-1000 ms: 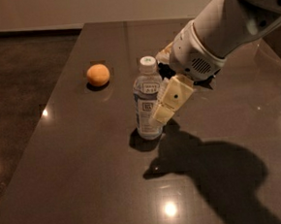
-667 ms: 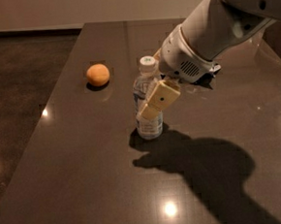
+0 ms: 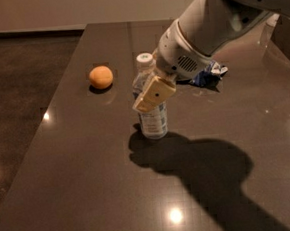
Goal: Move blue plastic bottle near orange
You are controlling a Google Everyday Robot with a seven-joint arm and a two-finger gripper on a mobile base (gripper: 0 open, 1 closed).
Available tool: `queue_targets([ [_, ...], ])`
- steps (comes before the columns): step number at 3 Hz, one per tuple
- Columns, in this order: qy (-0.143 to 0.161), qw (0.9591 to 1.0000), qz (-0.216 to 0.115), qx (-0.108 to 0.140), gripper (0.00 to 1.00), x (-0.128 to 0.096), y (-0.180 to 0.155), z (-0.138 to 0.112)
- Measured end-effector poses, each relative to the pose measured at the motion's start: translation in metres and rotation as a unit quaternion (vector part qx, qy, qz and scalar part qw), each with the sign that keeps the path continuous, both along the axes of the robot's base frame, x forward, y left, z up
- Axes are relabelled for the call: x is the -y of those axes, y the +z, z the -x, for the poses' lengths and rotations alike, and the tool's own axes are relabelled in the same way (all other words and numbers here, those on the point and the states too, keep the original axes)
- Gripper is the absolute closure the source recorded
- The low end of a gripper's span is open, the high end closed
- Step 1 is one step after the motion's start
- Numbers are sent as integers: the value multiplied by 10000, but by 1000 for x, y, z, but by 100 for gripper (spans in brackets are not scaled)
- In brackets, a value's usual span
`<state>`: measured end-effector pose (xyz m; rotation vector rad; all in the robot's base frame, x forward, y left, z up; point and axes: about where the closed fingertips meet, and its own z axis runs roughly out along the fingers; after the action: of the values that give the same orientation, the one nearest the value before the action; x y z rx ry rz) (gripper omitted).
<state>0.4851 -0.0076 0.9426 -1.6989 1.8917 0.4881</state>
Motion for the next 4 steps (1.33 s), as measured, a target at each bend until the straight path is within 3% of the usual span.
queue_targets([
  [1,23,10000,-48,22,100,-17,17,-27],
  [4,-137,9980,-576,202,100,-46,33,-95],
])
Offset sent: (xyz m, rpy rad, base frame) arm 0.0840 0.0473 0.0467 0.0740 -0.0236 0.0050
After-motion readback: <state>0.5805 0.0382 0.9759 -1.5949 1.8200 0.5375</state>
